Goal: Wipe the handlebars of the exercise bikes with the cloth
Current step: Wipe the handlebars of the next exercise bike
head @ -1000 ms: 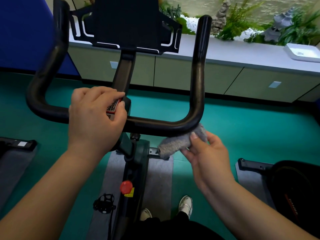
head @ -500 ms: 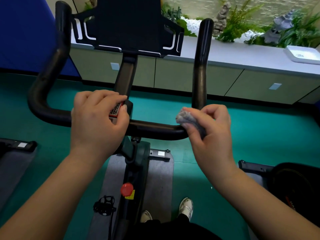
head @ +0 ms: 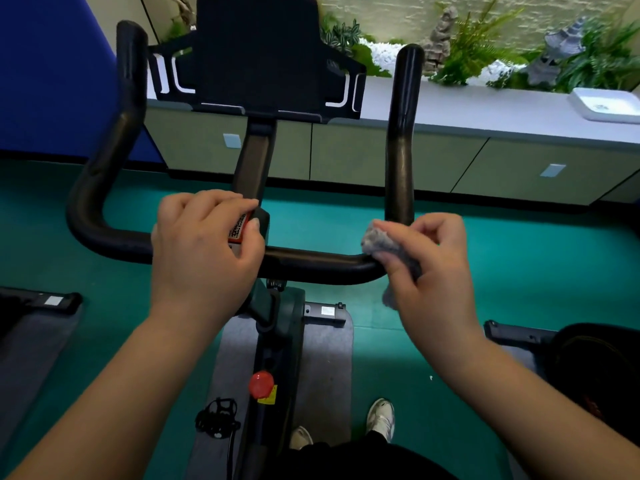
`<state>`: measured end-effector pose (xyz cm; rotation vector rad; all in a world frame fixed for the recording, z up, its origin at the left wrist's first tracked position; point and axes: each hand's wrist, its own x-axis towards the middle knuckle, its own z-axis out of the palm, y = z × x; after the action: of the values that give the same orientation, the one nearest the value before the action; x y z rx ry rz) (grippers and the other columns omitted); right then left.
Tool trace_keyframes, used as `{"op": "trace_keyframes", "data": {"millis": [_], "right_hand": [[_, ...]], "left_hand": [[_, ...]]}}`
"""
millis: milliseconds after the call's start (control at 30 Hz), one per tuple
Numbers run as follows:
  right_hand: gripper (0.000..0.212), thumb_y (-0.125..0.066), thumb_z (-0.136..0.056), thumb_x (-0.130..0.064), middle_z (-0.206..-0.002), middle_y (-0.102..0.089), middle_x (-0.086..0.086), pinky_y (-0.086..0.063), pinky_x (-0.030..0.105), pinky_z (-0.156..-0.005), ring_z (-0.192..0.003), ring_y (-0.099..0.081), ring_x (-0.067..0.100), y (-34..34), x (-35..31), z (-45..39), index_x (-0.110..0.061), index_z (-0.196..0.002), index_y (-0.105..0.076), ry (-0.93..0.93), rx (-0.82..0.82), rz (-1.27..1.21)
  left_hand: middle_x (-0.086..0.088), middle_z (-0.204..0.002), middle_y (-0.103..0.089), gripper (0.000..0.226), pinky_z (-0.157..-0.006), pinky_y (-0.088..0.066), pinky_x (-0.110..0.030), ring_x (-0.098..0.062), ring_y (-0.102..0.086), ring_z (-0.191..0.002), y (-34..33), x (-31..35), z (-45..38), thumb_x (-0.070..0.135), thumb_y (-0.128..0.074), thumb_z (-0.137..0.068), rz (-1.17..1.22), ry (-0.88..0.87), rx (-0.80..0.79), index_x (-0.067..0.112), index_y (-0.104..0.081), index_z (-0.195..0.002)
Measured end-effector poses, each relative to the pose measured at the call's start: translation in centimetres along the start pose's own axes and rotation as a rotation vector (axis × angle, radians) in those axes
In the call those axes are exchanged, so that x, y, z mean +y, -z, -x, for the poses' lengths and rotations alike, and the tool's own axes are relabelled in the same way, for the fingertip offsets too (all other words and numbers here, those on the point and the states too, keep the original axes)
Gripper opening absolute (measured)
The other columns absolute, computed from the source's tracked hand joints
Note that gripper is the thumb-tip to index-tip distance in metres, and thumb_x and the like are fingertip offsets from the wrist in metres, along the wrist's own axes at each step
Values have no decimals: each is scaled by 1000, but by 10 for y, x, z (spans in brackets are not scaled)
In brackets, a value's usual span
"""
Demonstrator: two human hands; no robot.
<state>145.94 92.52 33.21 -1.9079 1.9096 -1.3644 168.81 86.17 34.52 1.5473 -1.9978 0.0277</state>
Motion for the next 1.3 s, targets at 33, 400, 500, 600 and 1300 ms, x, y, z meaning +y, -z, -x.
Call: {"op": "trace_keyframes", "data": {"millis": [33,400,500,600,1300], "right_hand": [[33,-63,-83,-22,-100,-38,-3,-40,24,-88,-95,-43,15,1,-1,6,-20,-115,-68,13,-27,-25],[32,-61,-83,-15,-96,-44,0,-31,2,-83,-92,-44,-1,41,46,-11,-15,-115,-68,16,-129,-175],[26,-63,-85,-11,-95,-46,0,-32,1,-81,-89,-47,-4,64,86,-24,-18,-110,-69,-66,-107,-155],[21,-64,-88,-11,-96,-49,0,-39,12,-82,-89,-53,11,95,135,-37,-19,-106,-70,-124,-122,-58],[13,-65,-88,-22,-84,-51,-12,-26,9,-70,-85,-43,4,182,343,-139,-22,-99,-73,-72,-282,122]], "left_hand": [[4,-112,-64,33,-88,-34,-37,-27,-49,-106,1,3,0,35,-47,-88,-10,4,-13,22,-67,-111],[4,-105,-65,37,-86,-44,-43,-23,-52,-101,-14,95,-4,38,-46,-85,5,-184,-98,20,-68,-110],[2,-105,-65,37,-83,-47,-42,-24,-55,-99,-31,137,-6,34,-50,-84,14,-279,-100,18,-67,-111],[2,-106,-65,38,-84,-45,-38,-24,-56,-99,-56,184,-9,34,-51,-83,-7,-358,-108,16,-67,-113],[4,-141,-47,55,-103,-30,-36,-23,-42,-126,-268,321,-57,43,-44,-95,-288,-209,-623,25,-33,-145]]}}
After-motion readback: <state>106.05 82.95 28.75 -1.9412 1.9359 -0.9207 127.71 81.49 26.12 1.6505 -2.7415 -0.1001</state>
